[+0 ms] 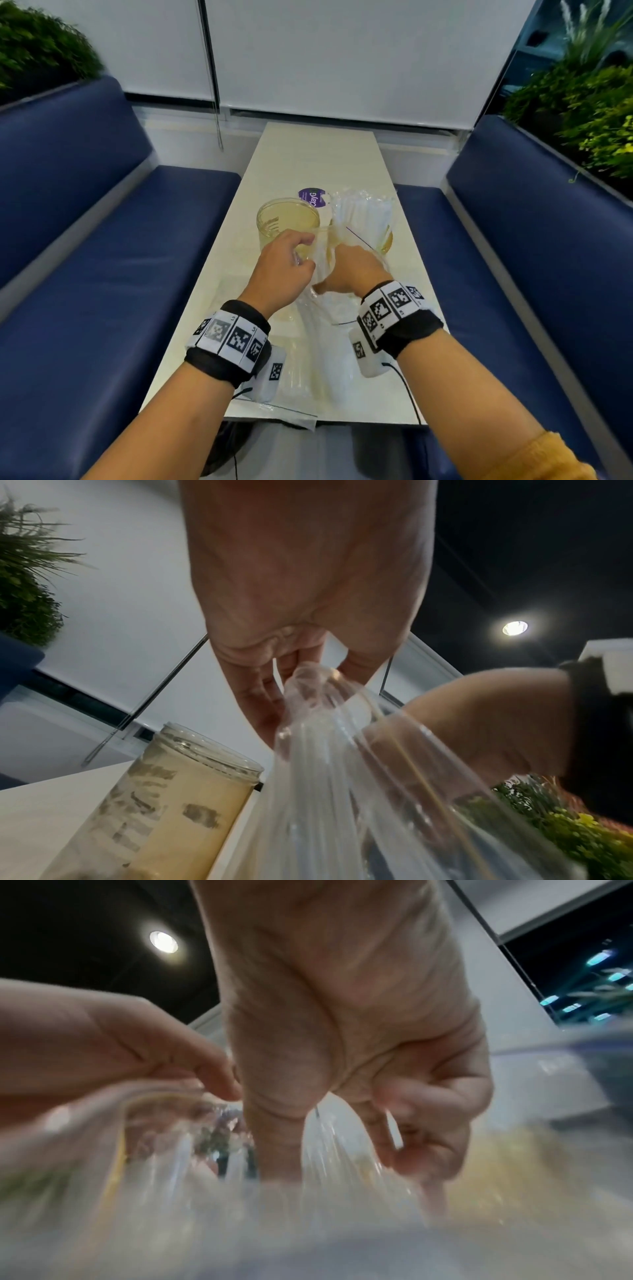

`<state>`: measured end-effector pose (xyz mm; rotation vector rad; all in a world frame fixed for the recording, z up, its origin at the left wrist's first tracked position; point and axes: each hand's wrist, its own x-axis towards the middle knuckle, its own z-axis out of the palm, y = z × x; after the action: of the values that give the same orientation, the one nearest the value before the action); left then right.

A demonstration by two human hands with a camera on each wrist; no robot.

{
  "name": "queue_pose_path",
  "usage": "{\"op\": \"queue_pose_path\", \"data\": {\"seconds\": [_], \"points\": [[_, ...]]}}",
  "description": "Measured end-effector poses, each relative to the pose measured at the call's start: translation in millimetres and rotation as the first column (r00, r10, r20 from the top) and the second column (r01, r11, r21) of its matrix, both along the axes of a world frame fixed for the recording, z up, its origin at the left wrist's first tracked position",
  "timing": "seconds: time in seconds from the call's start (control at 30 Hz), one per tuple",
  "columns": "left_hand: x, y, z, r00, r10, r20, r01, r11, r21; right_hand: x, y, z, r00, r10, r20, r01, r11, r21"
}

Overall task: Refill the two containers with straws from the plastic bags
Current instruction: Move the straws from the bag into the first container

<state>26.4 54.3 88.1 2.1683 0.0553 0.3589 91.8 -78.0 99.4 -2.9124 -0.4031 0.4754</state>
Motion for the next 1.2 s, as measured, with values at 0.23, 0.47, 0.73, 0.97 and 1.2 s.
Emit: {"op": "queue_pose_path", "data": {"seconds": [0.23,0.47,0.73,0.97,1.2], "points": [[-2,7,-6,0.997,-0.062,0.035,0.064,0.997,-0.05,2,8,-33,0.991,-0.028,0.13,0.016,0.996,0.091],[-1,17,-14,0.998,-0.003,-0.058,0.002,1.0,-0.012,5,3,-30,0.985,0.072,0.159,-0.121,0.939,0.321],[0,1,-17,0.987,0.046,-0.157,-0.035,0.997,0.072,1,6,36,0.919,0.19,0.346,-0.36,0.764,0.536],[10,-15,-22,0.99,0.071,-0.123,-0.074,0.997,-0.015,3,14,51,0.884,0.151,0.443,-0.405,0.721,0.562],[10,-22,-26,0.998,0.042,-0.057,-0.047,0.995,-0.085,8,18,97,0.789,0.08,0.609,-0.504,0.651,0.568]]}}
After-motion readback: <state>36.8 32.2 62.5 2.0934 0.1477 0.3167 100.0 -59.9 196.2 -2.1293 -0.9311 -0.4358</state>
